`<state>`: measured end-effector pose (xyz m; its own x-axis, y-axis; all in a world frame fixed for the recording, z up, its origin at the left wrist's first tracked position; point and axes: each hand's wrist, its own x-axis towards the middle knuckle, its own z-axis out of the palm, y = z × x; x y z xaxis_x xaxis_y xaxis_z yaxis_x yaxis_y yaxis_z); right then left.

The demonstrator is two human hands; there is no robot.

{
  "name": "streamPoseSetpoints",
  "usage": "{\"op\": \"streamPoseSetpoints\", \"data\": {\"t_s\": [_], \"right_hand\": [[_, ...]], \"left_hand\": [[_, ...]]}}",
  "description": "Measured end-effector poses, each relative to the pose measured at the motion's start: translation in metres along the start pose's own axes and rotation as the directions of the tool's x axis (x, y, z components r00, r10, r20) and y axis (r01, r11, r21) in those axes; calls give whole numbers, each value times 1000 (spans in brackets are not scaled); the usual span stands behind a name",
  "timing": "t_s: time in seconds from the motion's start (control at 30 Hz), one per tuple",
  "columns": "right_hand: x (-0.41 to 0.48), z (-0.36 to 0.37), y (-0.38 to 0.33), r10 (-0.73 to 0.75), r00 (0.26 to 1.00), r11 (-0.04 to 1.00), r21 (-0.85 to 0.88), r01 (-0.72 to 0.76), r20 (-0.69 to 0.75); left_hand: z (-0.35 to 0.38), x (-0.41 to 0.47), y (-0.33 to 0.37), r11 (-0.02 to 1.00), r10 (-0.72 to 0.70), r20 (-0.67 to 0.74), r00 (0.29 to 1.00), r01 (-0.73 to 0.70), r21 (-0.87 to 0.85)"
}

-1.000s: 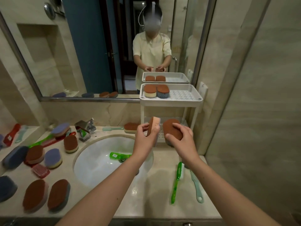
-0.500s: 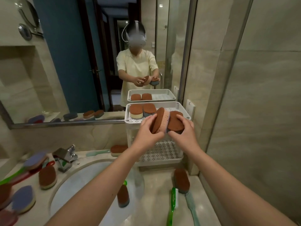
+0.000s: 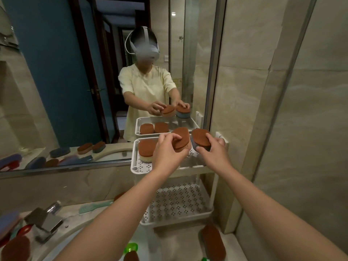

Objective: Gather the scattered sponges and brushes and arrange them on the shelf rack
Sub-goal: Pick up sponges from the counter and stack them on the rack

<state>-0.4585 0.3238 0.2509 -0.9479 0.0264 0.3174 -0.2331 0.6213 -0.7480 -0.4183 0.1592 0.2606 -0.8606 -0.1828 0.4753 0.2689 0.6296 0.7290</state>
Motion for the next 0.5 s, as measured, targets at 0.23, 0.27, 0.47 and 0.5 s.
{"op": "streamPoseSetpoints", "data": {"t_s": [0.23,0.27,0.47,0.5], "right_hand": [[29,12,13,-13,999,959,-281,27,50],[29,13,14,-26,998,956,-290,43,62],[31,19,17,-55,994,908,-410,88,92],[31,19,18,-53,994,901,-424,89,94]], "left_hand": [[20,28,-17,987,48,27,998,-51,151],[22,30,-19,982,62,19,998,-64,180],[30,36,-26,924,156,46,987,-162,345],[31,36,-27,916,167,65,984,-179,359]]}}
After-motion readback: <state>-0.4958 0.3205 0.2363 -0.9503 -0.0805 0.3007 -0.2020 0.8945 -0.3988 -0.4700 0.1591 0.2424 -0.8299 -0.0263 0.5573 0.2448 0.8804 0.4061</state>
